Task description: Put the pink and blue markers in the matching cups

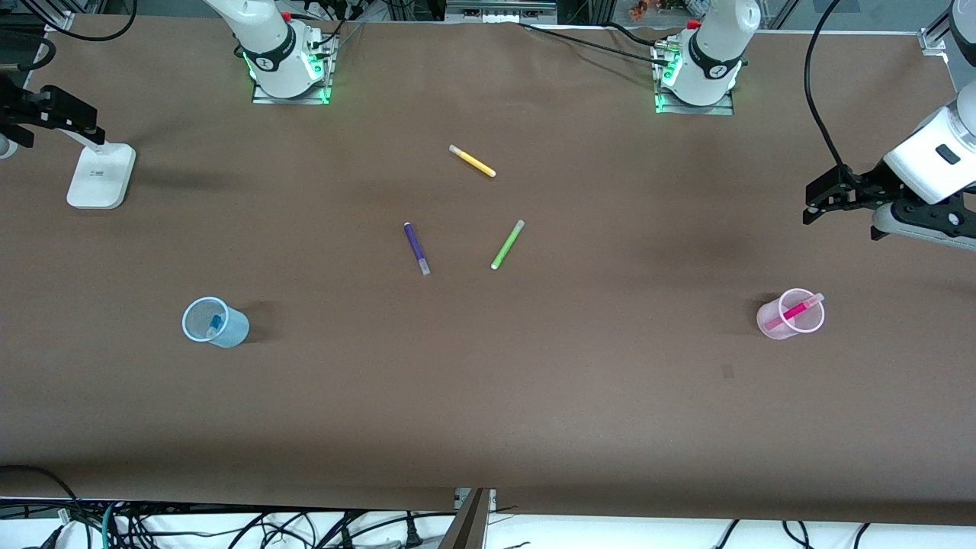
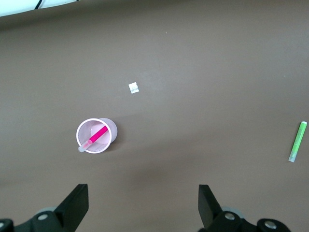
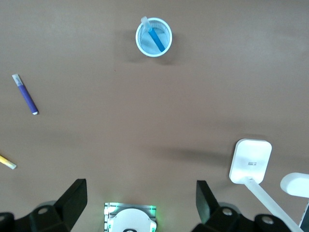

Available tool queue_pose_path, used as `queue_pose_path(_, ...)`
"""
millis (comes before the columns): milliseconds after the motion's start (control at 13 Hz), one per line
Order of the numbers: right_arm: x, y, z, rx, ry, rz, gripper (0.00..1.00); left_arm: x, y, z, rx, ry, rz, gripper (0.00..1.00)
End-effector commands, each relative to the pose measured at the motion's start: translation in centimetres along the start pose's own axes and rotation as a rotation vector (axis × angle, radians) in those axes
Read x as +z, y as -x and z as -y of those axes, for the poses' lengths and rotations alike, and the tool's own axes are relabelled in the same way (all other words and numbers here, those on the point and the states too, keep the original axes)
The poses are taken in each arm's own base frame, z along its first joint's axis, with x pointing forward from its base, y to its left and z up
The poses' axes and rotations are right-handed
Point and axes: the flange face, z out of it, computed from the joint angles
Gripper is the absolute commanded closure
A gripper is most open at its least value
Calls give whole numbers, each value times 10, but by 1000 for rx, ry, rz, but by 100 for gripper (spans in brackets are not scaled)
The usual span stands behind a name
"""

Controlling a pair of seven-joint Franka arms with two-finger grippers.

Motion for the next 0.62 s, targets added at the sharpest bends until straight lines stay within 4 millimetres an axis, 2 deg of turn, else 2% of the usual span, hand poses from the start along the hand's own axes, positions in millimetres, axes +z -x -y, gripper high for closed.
queue_pose_path(0, 5, 1, -1, 12, 5, 33, 0, 1, 1, -1, -9, 15, -11, 0)
queue_pose_path(154, 4, -9, 0, 12, 3, 34, 0, 0, 1, -2, -5, 14, -10, 0)
queue_pose_path(538, 4, -11, -2, 10, 1, 32, 0, 1, 1, -4, 5, 15, -7, 0)
